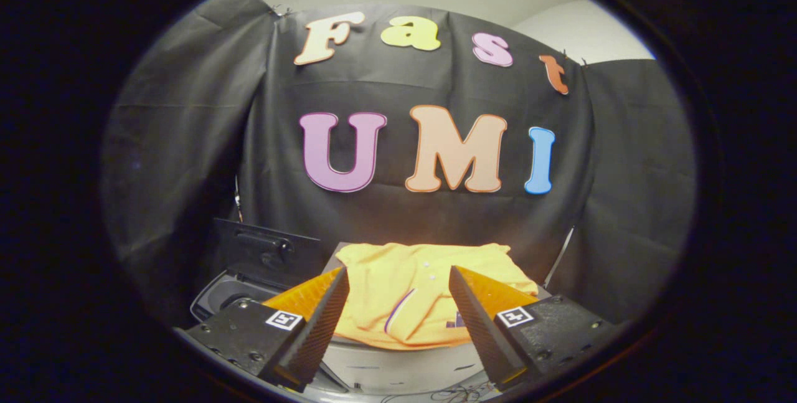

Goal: Put the clothes into the washing machine and then close the washing machine lid.

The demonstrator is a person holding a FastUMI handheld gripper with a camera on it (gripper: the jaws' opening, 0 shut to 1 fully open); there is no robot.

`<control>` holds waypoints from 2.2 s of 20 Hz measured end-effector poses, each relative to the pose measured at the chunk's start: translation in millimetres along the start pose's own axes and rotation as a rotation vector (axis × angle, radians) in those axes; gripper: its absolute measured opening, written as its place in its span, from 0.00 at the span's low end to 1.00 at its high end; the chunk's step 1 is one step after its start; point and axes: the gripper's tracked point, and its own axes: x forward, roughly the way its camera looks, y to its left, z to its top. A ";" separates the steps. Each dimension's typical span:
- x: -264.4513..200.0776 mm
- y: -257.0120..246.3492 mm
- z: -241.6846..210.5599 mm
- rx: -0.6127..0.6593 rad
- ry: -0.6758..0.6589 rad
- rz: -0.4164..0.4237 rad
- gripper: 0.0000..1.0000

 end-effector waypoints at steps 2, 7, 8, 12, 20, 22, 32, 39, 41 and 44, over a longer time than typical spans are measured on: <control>28.5 3.7 -3.8 0.034 0.047 0.033 0.98; 84.9 -17.2 -49.9 0.053 0.226 -0.007 0.98; 93.6 -26.1 -56.3 0.035 0.240 -0.032 0.98; 119.1 -29.9 -84.9 0.053 0.352 -0.012 0.98; 124.1 -29.5 -106.4 0.093 0.478 -0.032 0.99; 127.4 -31.8 -104.5 0.091 0.479 -0.031 0.96; 91.5 -35.1 -91.5 0.216 0.451 -0.053 0.01; 60.0 -25.9 -27.6 0.259 0.348 -0.027 0.00; 50.9 -21.6 -15.4 0.263 0.325 -0.036 0.00; 39.4 -10.9 8.6 0.269 0.286 -0.032 0.00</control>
